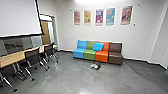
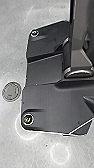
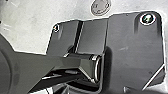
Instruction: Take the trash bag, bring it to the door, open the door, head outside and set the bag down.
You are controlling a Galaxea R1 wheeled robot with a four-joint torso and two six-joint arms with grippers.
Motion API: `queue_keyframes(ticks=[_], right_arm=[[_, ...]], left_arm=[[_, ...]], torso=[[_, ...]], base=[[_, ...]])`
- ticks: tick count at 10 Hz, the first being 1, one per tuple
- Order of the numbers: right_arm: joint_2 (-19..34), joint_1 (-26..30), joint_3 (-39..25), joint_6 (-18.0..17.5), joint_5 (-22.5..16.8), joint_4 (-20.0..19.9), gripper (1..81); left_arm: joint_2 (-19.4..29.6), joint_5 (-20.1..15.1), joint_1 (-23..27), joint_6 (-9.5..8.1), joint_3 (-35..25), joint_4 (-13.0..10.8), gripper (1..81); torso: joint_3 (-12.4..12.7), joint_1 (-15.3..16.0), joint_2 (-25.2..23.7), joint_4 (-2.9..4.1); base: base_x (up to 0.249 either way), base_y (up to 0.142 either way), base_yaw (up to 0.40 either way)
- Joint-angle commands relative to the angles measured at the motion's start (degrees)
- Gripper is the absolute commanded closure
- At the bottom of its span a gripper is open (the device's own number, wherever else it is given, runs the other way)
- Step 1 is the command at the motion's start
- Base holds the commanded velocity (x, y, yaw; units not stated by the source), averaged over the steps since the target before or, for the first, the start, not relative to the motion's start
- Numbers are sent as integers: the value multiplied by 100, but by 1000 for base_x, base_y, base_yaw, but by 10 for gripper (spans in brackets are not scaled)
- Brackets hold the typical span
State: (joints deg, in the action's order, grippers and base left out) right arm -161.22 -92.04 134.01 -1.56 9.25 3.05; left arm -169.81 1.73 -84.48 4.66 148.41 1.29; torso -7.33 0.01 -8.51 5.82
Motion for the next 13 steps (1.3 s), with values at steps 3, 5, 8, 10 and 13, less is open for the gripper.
queue_keyframes(ticks=[3, 5, 8, 10, 13], right_arm=[[62, 295, -87, 7, -257, 29, 10], [61, 295, -96, 7, -257, 38, 10], [61, 313, -87, 7, -257, 29, 10], [70, 330, -87, 7, -257, 29, 10], [69, 339, -87, -2, -257, 29, 10]], left_arm=[[17, -261, 357, 35, -31, -6, 10], [17, -261, 357, 35, -31, -6, 10], [17, -261, 357, 35, -31, -15, 10], [26, -261, 357, 35, -31, -15, 10], [17, -261, 357, 35, -31, -15, 10]], torso=[[0, 0, 0, 0], [0, 2, 0, 0], [0, 2, 0, 0], [0, 2, 0, 0], [0, 0, 0, 0]], base=[[187, 21, 0], [178, 76, 0], [178, 77, 0], [178, 73, 0], [178, 0, 0]])
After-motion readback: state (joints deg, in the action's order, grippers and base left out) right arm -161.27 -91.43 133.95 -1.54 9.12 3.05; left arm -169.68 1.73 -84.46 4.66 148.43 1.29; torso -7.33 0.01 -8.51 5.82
